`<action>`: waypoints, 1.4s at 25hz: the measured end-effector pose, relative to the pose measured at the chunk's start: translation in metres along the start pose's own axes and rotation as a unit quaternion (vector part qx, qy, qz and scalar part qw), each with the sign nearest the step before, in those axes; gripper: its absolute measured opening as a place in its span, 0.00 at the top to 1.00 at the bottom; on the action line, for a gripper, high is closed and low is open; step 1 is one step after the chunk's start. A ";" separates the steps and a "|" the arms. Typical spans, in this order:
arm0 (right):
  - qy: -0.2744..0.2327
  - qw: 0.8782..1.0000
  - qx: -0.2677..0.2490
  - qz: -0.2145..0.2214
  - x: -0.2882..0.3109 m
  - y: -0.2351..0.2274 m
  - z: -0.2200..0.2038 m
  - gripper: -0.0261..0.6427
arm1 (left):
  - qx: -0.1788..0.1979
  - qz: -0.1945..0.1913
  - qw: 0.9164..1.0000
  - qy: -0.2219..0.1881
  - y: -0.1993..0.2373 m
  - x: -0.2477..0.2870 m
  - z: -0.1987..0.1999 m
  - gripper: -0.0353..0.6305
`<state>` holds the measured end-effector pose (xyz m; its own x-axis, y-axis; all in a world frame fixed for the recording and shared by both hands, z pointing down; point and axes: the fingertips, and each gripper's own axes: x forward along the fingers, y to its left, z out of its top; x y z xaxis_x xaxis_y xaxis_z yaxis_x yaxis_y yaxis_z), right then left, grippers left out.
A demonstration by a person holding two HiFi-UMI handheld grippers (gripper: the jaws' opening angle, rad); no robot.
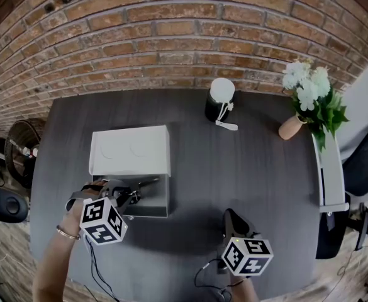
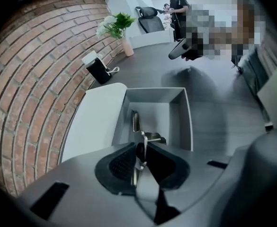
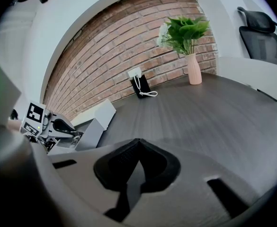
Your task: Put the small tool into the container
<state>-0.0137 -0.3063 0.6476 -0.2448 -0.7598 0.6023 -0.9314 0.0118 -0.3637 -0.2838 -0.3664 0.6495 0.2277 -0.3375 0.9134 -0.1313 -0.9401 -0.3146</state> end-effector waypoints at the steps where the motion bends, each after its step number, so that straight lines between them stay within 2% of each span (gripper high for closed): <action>1: 0.000 1.000 0.000 0.000 0.000 0.000 0.000 0.96 | -0.006 -0.007 1.000 0.001 -0.001 0.000 0.000 0.86; 10: -0.001 1.000 0.001 0.000 -0.003 -0.001 0.001 0.96 | -0.056 -0.088 0.995 -0.007 -0.014 -0.003 0.003 0.77; 12: -0.001 1.000 0.001 -0.001 -0.003 -0.001 0.001 0.96 | -0.060 -0.094 0.994 -0.010 -0.016 -0.003 0.003 0.76; 22: -0.002 1.000 -0.005 0.002 -0.010 0.003 0.002 0.96 | -0.085 -0.096 0.991 -0.028 -0.016 -0.010 0.004 0.74; 30: -0.007 1.000 -0.012 0.007 -0.022 0.011 0.007 0.96 | -0.129 -0.072 0.987 -0.057 -0.010 -0.032 0.003 0.74; 35: -0.011 1.000 -0.021 0.011 -0.033 0.020 0.012 0.96 | -0.155 -0.051 0.982 -0.096 -0.011 -0.058 0.010 0.76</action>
<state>-0.0208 -0.2891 0.6121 -0.2607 -0.7731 0.5782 -0.9364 0.0568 -0.3462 -0.2862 -0.3366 0.5981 0.4291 -0.2738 0.8608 -0.3790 -0.9196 -0.1036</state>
